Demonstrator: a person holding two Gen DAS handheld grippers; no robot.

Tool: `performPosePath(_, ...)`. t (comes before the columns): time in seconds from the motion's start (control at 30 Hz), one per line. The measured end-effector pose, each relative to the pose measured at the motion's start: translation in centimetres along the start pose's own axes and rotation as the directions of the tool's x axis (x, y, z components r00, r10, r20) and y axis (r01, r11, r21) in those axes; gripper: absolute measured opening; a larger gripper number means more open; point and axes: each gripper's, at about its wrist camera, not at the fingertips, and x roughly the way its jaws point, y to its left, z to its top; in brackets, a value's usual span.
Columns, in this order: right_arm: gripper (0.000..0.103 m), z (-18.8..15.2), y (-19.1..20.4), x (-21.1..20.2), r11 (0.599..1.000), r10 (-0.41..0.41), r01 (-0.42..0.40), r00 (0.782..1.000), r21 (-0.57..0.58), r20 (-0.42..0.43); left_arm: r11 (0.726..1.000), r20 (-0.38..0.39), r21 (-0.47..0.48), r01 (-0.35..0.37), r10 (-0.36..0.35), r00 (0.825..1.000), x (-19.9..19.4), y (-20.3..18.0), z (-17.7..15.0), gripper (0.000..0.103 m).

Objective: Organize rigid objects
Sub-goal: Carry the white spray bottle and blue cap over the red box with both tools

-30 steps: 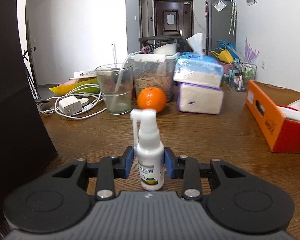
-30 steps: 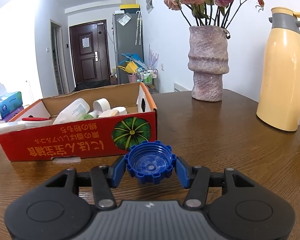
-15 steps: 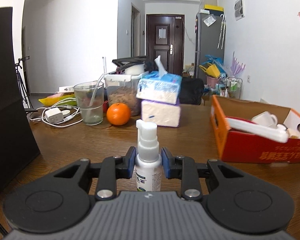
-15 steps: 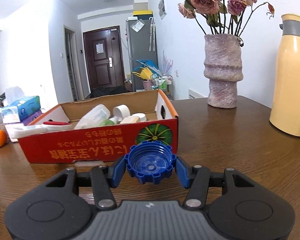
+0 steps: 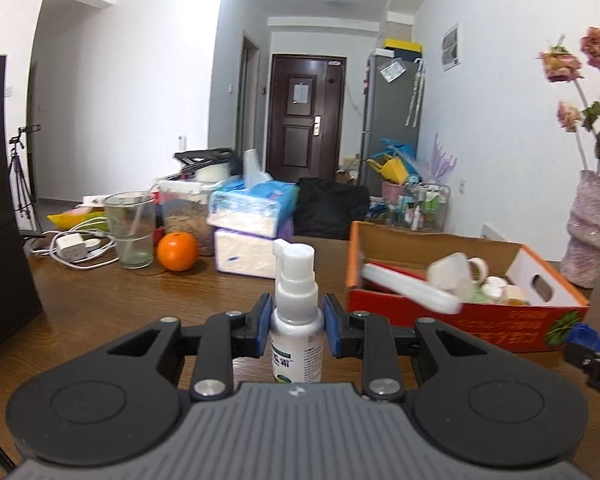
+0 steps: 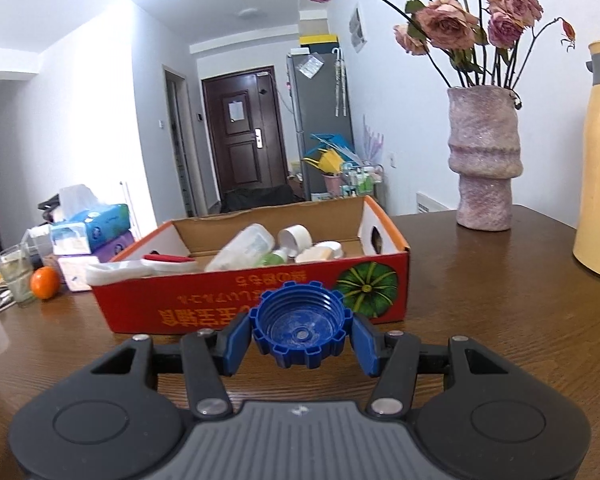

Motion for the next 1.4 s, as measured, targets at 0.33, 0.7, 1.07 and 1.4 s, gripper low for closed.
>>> performPosePath(0.33, 0.053, 0.5, 0.8, -1.2, 0.998, 0.056, -0.056, 0.997, -0.004, 0.061, 0.998, 0.012, 0.011, 0.07, -0.07, 0.997, -1.0, -5.2, 0.0, 0.028)
performPosePath(0.7, 0.053, 1.4, 0.3, -1.7, 0.998, 0.067, -0.068, 0.991, 0.007, 0.117, 0.994, 0.003, 0.021, 0.105, -0.105, 0.995, 0.2, -9.5, 0.3, 0.028)
performPosePath(1.07, 0.053, 3.2, -0.9, -0.8, 0.998, 0.066, -0.067, 0.988, 0.007, 0.137, 0.992, 0.013, -0.008, 0.129, -0.129, 0.992, 2.0, -11.6, 1.6, 0.028)
performPosePath(1.4, 0.053, 4.4, -2.0, 1.0, 0.999, 0.039, -0.039, 0.992, 0.001, 0.12, 0.987, 0.03, -0.03, 0.159, -0.158, 0.987, 4.4, -13.6, 3.2, 0.028)
